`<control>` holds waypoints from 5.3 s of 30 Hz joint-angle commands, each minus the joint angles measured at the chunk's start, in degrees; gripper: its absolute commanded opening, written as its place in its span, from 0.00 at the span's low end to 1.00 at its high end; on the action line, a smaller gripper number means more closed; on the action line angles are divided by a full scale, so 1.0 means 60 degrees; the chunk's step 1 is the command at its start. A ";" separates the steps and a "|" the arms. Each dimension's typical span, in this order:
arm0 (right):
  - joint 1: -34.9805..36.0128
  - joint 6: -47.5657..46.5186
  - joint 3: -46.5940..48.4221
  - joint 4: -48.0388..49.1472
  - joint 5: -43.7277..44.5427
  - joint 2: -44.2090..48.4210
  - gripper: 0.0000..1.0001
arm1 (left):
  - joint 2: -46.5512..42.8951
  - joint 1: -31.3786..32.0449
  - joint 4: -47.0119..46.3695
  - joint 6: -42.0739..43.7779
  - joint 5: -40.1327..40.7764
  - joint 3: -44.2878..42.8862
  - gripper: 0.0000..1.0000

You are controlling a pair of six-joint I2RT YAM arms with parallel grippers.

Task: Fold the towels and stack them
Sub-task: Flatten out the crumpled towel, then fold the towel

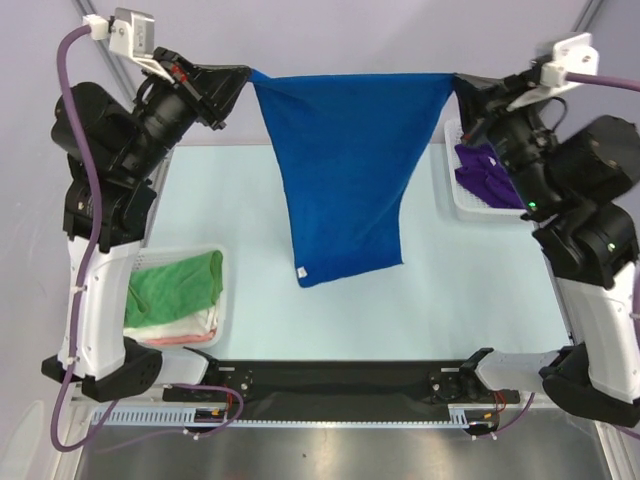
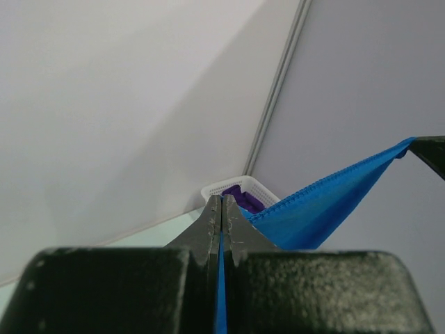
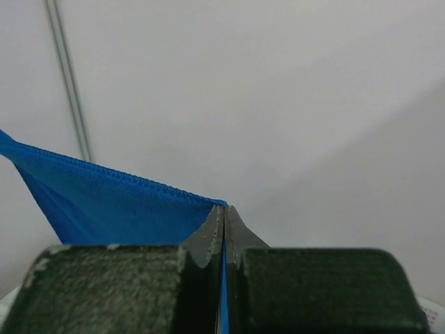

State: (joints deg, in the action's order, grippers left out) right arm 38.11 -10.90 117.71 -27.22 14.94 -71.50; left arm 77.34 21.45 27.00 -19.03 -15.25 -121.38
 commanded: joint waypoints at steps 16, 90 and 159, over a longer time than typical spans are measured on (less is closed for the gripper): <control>-0.0008 0.0644 0.1357 -0.0106 -0.1230 0.0624 0.00 | -0.0791 -0.0074 -0.0502 -0.0271 -0.0813 -0.1082 0.00; -0.4886 0.2387 0.3846 0.4611 -0.2754 -0.9730 0.00 | 0.8892 -0.1979 -0.5218 -0.0418 0.0622 -0.2167 0.00; -0.5692 0.5154 -0.3268 0.4277 -0.3383 -0.6278 0.00 | 0.6271 -0.1525 -0.6948 -0.2058 0.0827 0.3705 0.00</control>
State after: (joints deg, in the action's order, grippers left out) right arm 6.79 17.41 101.91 1.52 -7.44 -116.75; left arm 122.93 13.52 -15.53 -30.59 -11.46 -101.75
